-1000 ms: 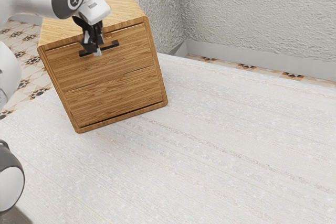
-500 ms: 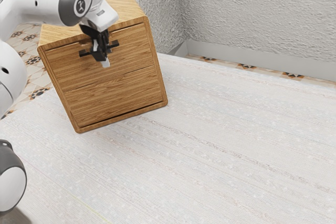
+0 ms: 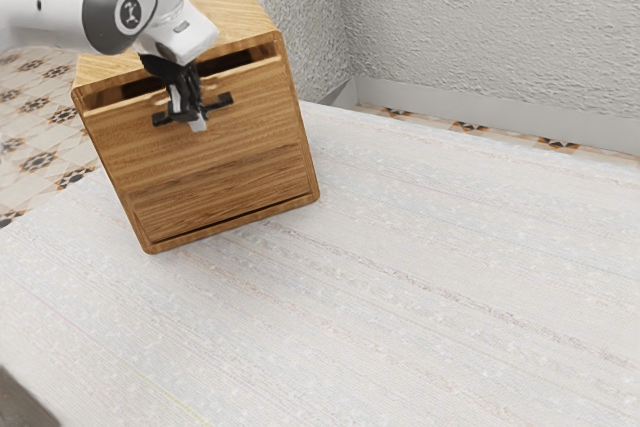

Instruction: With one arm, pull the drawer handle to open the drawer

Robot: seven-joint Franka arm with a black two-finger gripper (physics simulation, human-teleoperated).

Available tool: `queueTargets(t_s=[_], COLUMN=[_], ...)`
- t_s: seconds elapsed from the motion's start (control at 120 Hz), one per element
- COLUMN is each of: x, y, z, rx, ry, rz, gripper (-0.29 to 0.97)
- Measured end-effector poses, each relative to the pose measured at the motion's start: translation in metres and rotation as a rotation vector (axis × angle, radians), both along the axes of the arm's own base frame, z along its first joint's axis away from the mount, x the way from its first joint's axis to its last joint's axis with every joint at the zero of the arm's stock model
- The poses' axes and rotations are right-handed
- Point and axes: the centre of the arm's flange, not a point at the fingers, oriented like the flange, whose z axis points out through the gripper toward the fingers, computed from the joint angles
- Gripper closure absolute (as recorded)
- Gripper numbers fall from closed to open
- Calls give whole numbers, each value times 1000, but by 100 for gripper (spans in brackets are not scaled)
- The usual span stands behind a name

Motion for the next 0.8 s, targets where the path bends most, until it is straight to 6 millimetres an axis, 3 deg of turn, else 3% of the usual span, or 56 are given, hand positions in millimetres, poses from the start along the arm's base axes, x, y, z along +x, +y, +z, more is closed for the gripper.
queueTargets(t_s=[0.108,0.2,0.392,0.8], x=[-12,-22,-34,-76], y=[-17,-32,-55,-113], z=[4,9,6,6], rx=[-15,-4,-9,27], ry=[2,4,14,29], rz=[-11,-22,-41,-102], gripper=[82,73,80,80])
